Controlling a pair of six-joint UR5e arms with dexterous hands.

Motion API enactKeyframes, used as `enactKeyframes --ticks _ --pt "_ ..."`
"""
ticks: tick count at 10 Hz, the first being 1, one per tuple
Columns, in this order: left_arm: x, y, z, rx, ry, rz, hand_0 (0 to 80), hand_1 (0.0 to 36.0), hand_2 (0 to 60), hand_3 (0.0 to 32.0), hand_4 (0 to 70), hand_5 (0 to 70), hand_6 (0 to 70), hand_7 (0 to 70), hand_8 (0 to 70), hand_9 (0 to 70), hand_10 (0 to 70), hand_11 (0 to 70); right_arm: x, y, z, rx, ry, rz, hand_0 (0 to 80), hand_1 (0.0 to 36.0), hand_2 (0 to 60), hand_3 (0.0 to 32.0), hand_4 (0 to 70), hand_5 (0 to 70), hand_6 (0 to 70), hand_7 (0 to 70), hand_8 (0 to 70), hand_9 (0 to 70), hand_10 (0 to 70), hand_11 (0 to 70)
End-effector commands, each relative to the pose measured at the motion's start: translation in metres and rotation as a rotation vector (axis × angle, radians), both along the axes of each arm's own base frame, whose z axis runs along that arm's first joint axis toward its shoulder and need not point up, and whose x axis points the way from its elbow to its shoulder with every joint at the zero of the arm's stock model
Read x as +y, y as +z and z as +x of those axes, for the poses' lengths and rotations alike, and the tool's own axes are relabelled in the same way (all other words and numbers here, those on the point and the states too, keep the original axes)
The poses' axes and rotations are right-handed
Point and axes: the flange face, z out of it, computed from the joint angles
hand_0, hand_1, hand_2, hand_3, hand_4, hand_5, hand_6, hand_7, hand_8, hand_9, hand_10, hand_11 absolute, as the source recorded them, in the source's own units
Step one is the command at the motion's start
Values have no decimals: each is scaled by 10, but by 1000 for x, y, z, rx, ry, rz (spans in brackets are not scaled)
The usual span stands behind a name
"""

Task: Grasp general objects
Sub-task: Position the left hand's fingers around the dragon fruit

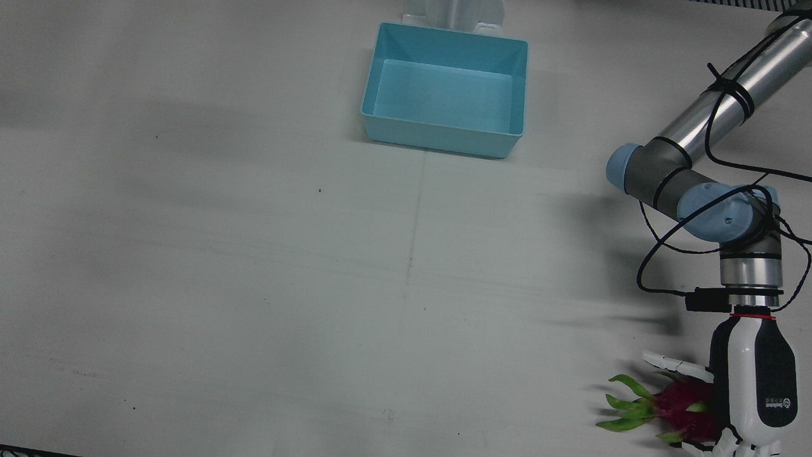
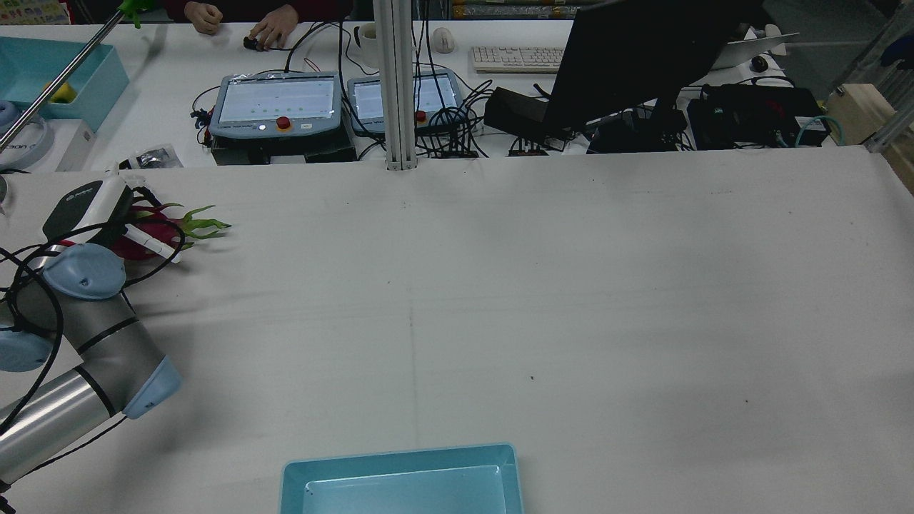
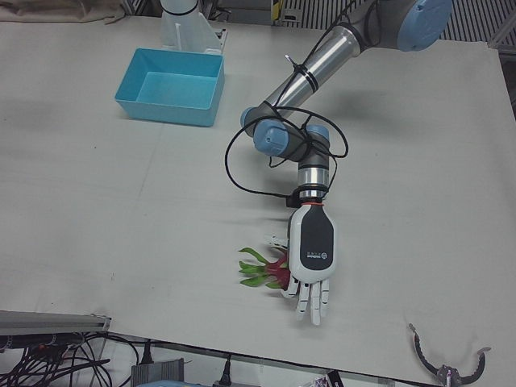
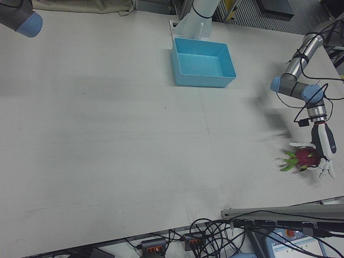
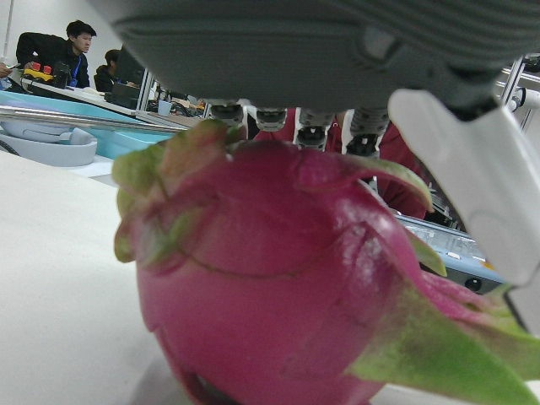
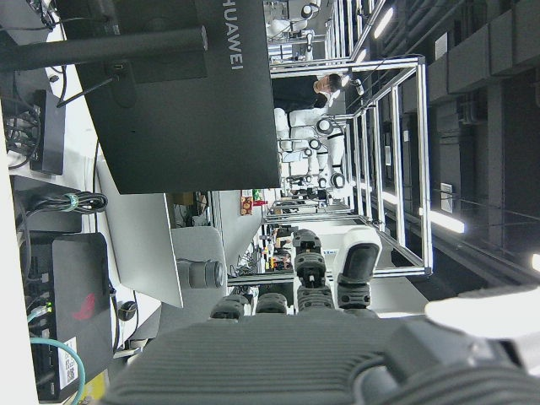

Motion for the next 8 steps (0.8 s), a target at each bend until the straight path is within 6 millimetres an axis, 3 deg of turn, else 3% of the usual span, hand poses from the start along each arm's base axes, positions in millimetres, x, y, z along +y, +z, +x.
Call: enactKeyframes --ticks 1,4,8 --pt "0 5 2 -25 8 14 583 191 0 0 227 370 173 139 50 13 58 99 0 1 0 0 0 -3 0 0 0 0 0 0 0 0 0 0 0 0" --pt "3 5 10 -22 18 22 574 187 0 0 210 346 158 128 42 11 48 84 0 0 0 0 0 -1 0 0 0 0 0 0 0 0 0 0 0 0" --pt "4 6 14 -18 22 29 560 169 0 0 294 389 200 136 67 13 73 116 0 1 0 0 0 -3 0 0 0 0 0 0 0 0 0 0 0 0"
